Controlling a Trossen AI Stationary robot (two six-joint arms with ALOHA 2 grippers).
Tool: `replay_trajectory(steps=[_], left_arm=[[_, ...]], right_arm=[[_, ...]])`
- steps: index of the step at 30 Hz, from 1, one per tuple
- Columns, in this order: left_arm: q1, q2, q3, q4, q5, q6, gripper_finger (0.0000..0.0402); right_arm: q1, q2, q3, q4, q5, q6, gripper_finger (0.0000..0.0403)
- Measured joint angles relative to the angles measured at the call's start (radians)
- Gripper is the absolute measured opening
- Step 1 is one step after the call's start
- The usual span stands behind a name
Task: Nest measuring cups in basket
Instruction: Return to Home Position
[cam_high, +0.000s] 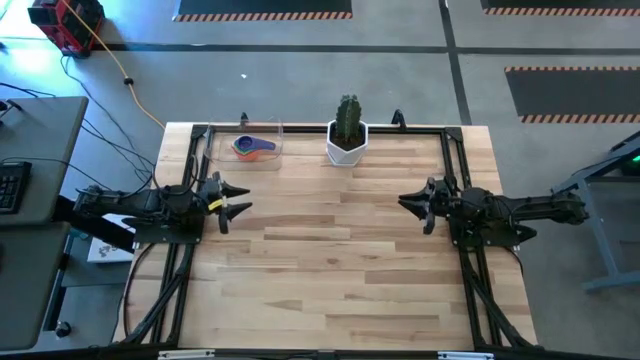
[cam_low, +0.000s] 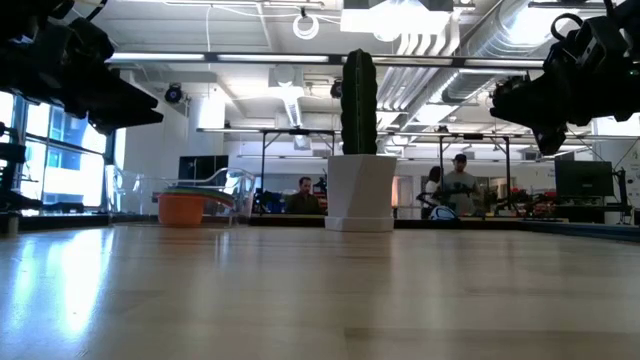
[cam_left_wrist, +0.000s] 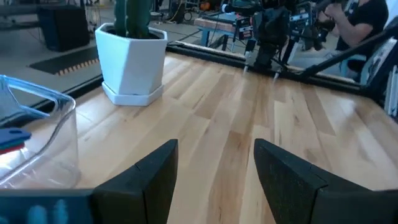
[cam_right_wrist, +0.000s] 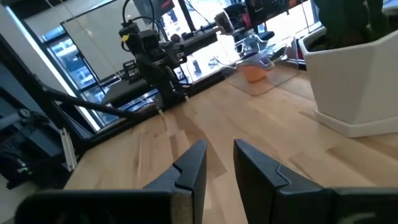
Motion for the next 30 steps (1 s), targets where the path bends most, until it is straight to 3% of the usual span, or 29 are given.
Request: replay_trajectory(steps=[3, 13, 19, 24, 30], left_arm=[[0.000, 0.000, 0.000, 0.000, 0.016, 0.013, 0.0200], [0.000, 0.000, -0.001, 0.072, 0.273, 0.061, 0.0200], [0.000, 0.001, -0.006, 0.019, 0.236, 0.091, 0.0200], [0.000, 0.000, -0.036, 0.134, 0.174, 0.146, 0.0200], [0.000, 0.000, -0.084, 0.269, 0.220, 0.154, 0.0200]], right_arm=[[0.000, 0.000, 0.000, 0.000, 0.002, 0.019, 0.0073], [0.000, 0.000, 0.000, 0.000, 0.002, 0.015, 0.0073], [0.000, 0.001, 0.000, 0.000, -0.004, 0.068, 0.0073], [0.000, 0.001, 0.000, 0.000, -0.009, 0.105, 0.0073], [0.000, 0.001, -0.001, 0.000, -0.009, 0.104, 0.0073]])
